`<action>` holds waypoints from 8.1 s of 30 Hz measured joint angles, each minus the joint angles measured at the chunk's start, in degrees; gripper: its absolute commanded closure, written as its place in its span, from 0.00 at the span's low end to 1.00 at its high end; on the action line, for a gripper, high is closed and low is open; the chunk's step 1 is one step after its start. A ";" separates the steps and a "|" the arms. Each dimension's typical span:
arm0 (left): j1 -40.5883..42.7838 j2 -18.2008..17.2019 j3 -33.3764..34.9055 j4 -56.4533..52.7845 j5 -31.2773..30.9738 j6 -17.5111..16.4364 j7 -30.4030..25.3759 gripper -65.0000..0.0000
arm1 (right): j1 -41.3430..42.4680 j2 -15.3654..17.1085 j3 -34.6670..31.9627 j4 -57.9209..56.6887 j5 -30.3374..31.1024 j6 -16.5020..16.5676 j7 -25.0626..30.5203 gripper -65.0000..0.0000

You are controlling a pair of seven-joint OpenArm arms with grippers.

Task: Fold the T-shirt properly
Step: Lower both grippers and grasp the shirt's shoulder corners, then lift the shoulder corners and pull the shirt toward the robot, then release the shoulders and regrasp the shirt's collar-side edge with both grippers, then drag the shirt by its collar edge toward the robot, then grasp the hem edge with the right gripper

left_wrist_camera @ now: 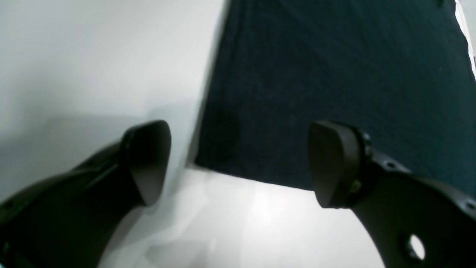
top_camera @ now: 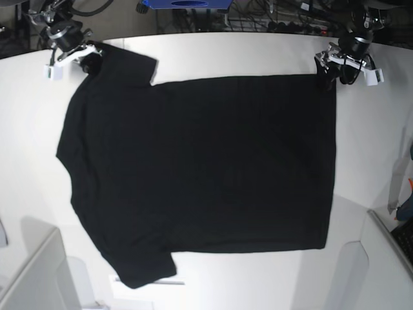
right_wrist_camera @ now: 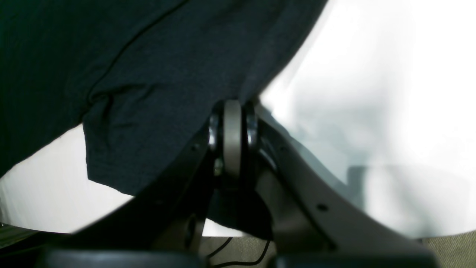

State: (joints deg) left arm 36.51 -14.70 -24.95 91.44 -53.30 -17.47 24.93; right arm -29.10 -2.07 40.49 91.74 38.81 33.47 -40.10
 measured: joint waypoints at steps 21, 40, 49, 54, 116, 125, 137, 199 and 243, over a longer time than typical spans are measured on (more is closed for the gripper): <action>-2.45 -2.80 1.70 -3.45 -1.49 -0.48 5.33 1.00 | -1.40 0.00 -0.20 1.84 -0.74 0.00 -0.26 1.00; 6.14 -2.95 -10.40 14.62 1.01 1.18 24.22 1.00 | -11.85 -4.59 -0.28 21.18 -2.19 -0.90 -2.80 1.00; 1.40 -2.60 -15.15 17.59 -6.05 1.16 30.75 1.00 | -0.11 -1.57 -0.17 21.11 -2.82 -1.25 -11.74 1.00; -1.18 -1.90 -17.77 16.33 -5.95 1.60 32.52 1.00 | 8.81 -1.31 -0.13 20.85 -2.80 -4.15 -18.95 1.00; -34.80 -4.50 -2.78 -12.31 -4.76 18.38 31.89 0.63 | 38.86 6.78 -9.84 -10.01 -7.82 -15.52 -15.47 0.53; -34.29 -4.42 -16.68 -6.67 -9.18 18.38 31.69 0.22 | 32.50 6.73 -9.51 6.49 -7.63 -15.52 -14.80 0.48; -19.52 2.49 -18.58 -2.82 2.27 7.93 29.05 0.22 | 15.56 -5.07 2.14 14.91 -8.39 -15.47 -14.53 0.46; -5.49 -1.51 -10.97 2.64 5.07 3.91 31.23 1.00 | -1.73 -5.40 2.27 9.66 3.17 -18.69 -5.77 1.00; -1.44 -0.92 -26.47 18.58 3.82 4.04 32.79 0.00 | 0.48 -2.84 5.86 18.64 2.71 -19.12 -3.30 0.47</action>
State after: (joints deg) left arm 35.07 -15.62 -51.42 110.02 -49.47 -13.43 57.71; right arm -28.62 -4.91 46.35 110.39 41.52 14.35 -43.40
